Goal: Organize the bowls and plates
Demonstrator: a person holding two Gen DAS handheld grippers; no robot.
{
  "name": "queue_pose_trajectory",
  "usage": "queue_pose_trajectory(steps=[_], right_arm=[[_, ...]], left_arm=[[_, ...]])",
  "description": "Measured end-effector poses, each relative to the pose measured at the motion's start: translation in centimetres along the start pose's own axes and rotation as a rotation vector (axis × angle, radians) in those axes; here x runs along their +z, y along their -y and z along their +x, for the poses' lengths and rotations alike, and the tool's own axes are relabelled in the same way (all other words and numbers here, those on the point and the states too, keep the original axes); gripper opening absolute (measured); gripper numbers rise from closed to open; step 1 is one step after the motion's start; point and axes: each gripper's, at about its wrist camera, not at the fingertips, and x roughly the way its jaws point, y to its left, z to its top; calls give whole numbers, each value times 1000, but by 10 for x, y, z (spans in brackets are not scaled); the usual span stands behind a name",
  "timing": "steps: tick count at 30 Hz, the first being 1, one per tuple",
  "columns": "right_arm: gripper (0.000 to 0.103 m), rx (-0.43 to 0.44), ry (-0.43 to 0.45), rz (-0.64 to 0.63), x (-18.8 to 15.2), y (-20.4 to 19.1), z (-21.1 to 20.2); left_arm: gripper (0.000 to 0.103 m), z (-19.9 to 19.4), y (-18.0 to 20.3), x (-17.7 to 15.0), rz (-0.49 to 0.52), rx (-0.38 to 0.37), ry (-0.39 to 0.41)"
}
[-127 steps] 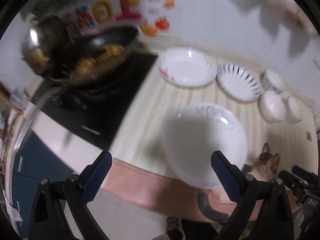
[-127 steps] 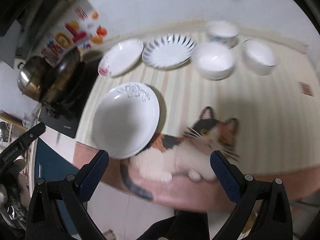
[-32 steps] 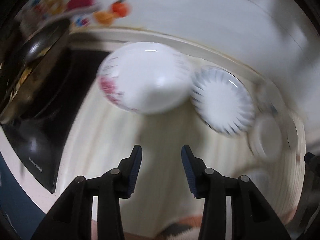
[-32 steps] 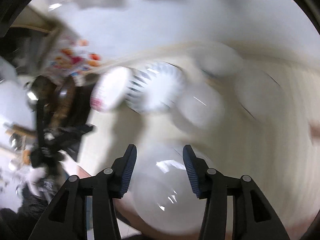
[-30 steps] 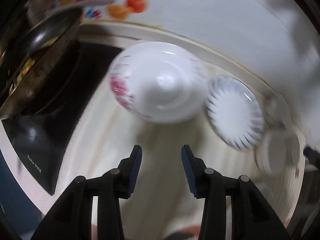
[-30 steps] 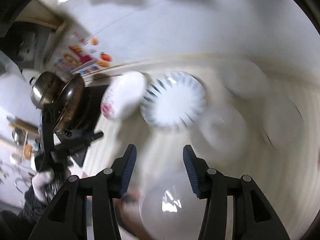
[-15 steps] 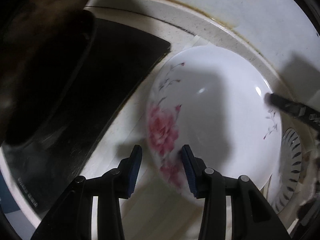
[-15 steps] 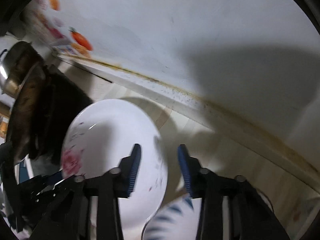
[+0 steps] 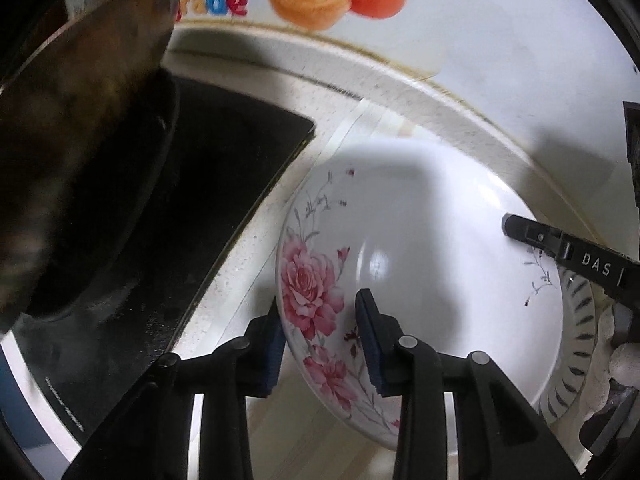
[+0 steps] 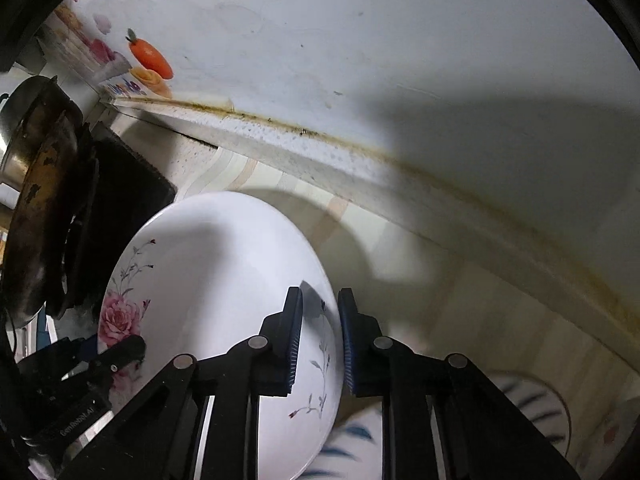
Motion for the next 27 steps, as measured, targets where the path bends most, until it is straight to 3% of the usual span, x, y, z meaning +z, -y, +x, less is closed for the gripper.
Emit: queue_pose_trajectory(steps=[10, 16, 27], right_arm=[[20, -20, 86, 112, -61, 4, -86], [20, -30, 159, 209, -133, 7, -158], [20, -57, 251, 363, -281, 27, -258]], left_arm=[[31, -75, 21, -32, 133, -115, 35], [31, -115, 45, -56, 245, -173, 31], [31, -148, 99, -147, 428, -252, -25]])
